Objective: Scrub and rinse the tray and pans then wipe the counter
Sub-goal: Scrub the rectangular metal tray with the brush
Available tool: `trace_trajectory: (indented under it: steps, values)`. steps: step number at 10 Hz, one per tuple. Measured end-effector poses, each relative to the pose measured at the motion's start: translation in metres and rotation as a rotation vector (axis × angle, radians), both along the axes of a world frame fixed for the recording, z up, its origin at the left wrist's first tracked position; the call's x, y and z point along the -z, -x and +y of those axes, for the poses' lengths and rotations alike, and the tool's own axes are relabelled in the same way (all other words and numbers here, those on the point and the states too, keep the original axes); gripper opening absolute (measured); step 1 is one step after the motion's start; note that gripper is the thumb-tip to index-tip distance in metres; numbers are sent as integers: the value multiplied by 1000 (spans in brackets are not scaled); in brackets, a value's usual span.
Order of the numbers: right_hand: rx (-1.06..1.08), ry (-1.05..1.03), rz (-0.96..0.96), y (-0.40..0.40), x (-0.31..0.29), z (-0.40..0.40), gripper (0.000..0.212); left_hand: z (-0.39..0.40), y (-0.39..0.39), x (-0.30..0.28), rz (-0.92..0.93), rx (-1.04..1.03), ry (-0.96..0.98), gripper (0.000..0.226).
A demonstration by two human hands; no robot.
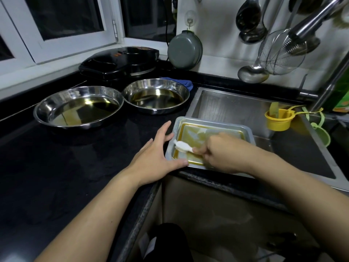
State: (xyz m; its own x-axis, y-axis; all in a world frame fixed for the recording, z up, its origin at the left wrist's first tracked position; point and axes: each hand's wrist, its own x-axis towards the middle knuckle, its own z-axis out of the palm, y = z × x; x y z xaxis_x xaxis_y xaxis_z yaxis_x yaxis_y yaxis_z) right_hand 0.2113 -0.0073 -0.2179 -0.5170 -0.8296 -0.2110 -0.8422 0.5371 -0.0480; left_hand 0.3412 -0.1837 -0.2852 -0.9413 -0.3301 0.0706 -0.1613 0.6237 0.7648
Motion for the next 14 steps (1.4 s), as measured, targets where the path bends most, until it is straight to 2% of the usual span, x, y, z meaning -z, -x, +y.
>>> trace_trajectory:
  steps: [1, 2, 4, 6, 7, 8, 9, 10, 11, 12, 13, 14]
  values:
    - [30, -25, -80, -16, -10, -3, 35, -1, 3, 3, -11, -14, 56, 110]
    - [133, -2, -25, -4, -13, -24, 34, 1, 6, 5, -59, -34, 191, 104]
    - [351, 120, -28, 17, -3, -66, 33, 1, 9, 8, -71, -10, 254, 99]
    - [368, 123, -294, 2, -11, -60, 25, -1, 11, 11, -67, -3, 266, 101]
    - [307, -7, -137, -3, -28, -69, 23, 0, 10, 11, -70, -7, 279, 100]
    - [292, 63, -162, -6, -18, -73, 19, 2, 9, 10, -68, -3, 273, 98]
    - [250, 29, -181, -10, -14, -58, 12, 1, 10, 11, -61, 6, 274, 99]
    - [317, -5, -212, -3, -27, -50, 25, 0, 11, 13, -58, 0, 281, 100]
    - [286, 25, -114, 14, -25, -64, 33, 0, 11, 13, -63, -6, 286, 99]
    - [317, 98, -168, 0, -15, -68, 32, 1, 11, 12, -53, -9, 274, 100]
    - [283, -20, -289, -10, -20, -45, 25, -1, 12, 13, -46, -5, 268, 102]
    - [184, -131, -290, -7, -32, -33, 28, -1, 12, 14, -48, -4, 270, 101]
